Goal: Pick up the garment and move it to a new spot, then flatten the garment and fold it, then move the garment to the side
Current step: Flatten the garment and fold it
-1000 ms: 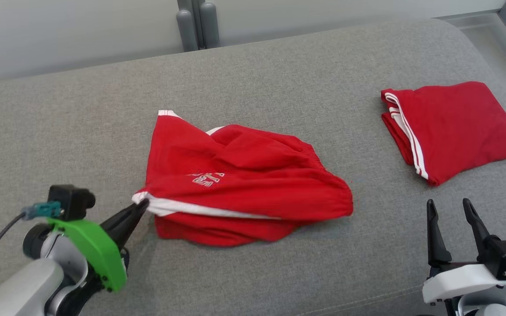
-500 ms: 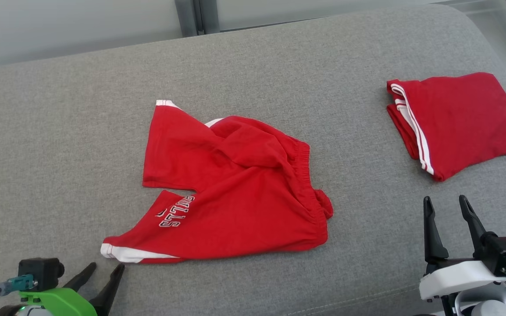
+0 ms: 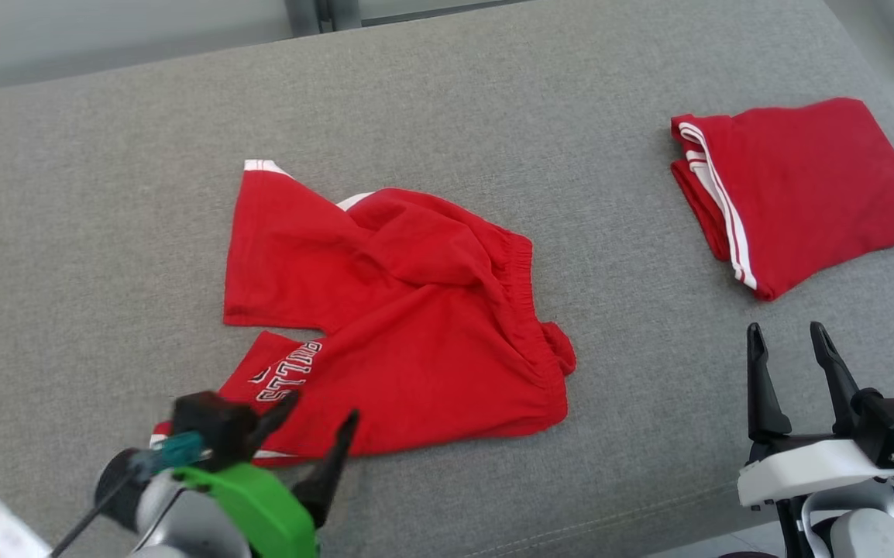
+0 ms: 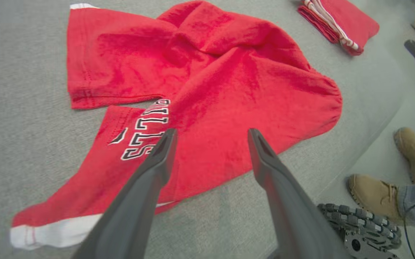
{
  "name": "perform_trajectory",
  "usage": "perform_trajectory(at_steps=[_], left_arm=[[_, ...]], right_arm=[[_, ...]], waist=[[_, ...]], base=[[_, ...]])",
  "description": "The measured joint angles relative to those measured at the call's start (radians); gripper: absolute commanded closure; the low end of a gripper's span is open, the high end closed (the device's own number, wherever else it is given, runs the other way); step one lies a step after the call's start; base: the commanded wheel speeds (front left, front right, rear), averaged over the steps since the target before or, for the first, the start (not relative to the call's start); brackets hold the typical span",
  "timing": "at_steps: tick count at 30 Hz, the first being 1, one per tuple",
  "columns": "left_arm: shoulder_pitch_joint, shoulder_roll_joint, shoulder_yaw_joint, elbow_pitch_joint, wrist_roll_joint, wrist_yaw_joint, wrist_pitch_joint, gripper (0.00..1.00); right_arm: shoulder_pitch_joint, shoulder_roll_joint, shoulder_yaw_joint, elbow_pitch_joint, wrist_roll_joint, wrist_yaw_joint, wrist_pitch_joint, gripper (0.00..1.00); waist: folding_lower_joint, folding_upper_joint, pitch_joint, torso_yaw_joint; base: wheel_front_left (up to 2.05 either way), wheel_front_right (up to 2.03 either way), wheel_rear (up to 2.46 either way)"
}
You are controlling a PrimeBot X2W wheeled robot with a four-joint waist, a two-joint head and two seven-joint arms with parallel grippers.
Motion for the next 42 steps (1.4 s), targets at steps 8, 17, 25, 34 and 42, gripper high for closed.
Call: perform_trajectory(at_steps=[8, 17, 25, 34, 42], left_arm=[[-0.203, -0.237, -0.065, 0.192, 0.026, -0.044, 0.154, 0.0], [-0.347, -0.382, -0.026, 0.376, -0.038, -0.104, 0.21, 0.0], [-0.379, -0.421, -0.041, 0.457, -0.049, -0.116, 0.25, 0.0], [-0.381, -0.449, -0.067, 0.517, -0.053, -0.136, 0.269, 1.0], [-0.449, -0.428, -0.073, 0.505, -0.028, -0.178, 0.276, 1.0]], right_arm=[[-0.025, 0.0, 0.011, 0.001, 0.021, 0.0, 0.0, 0.0], [-0.026, 0.0, 0.004, 0.002, 0.039, 0.0, 0.0, 0.0], [-0.026, -0.001, 0.01, 0.007, 0.055, 0.0, 0.0, 0.0], [-0.026, -0.001, 0.012, 0.01, 0.058, 0.0, 0.0, 0.0], [-0.026, -0.001, 0.015, 0.011, 0.065, 0.0, 0.0, 0.0]], waist=[[0.0, 0.0, 0.031, -0.043], [0.0, 0.0, 0.056, -0.102], [0.0, 0.0, 0.056, -0.131], [0.0, 0.0, 0.052, -0.138], [0.0, 0.0, 0.057, -0.147]], base=[[0.0, 0.0, 0.0], [0.0, 0.0, 0.0], [0.0, 0.0, 0.0], [0.0, 0.0, 0.0], [0.0, 0.0, 0.0]])
